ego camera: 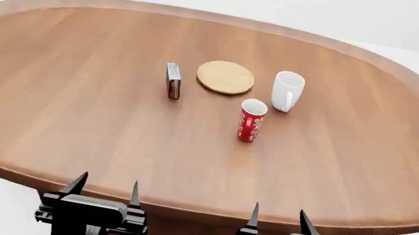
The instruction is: Put the chocolate pudding to the left of the plate.
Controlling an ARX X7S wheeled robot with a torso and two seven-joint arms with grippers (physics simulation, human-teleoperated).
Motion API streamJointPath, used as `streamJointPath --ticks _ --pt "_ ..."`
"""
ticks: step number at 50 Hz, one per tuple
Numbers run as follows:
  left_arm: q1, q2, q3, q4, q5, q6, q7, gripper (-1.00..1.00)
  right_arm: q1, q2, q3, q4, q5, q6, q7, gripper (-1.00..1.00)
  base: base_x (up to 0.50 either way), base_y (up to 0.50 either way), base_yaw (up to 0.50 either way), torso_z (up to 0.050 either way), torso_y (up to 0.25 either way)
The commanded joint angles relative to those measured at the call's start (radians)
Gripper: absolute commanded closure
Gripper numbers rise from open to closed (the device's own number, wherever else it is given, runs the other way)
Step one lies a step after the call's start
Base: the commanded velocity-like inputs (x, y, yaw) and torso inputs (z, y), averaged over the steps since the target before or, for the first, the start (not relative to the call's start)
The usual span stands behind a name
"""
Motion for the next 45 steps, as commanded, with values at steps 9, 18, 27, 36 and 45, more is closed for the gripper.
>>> streamJointPath --ticks 9,18,27,36,45 --pt "0.011 -0.043 0.046 0.016 -0.049 0.008 -0.038 -1.00 -0.013 0.038 -0.049 -0.031 0.045 0.012 0.063 -1.00 0.00 0.00 0.00 0.000 0.000" --pt "0.014 -0.060 0.067 0.029 -0.063 0.004 -0.057 -1.00 -0.011 0.055 -0.071 -0.030 0.051 0.017 0.094 -1.00 0.04 0.36 0.00 0.000 0.000" --pt "0.014 -0.075 0.083 0.035 -0.079 -0.003 -0.064 -1.00 -0.009 0.069 -0.086 -0.038 0.064 0.031 0.111 -1.00 0.06 0.50 0.00 0.000 0.000" --pt "0.021 -0.086 0.098 0.048 -0.077 -0.003 -0.083 -1.00 -0.007 0.081 -0.099 -0.043 0.077 0.037 0.122 -1.00 0.06 0.50 0.00 0.000 0.000" --pt "0.024 -0.095 0.110 0.053 -0.081 -0.003 -0.100 -1.00 -0.007 0.092 -0.111 -0.050 0.088 0.042 0.131 -1.00 0.06 0.50 0.00 0.000 0.000"
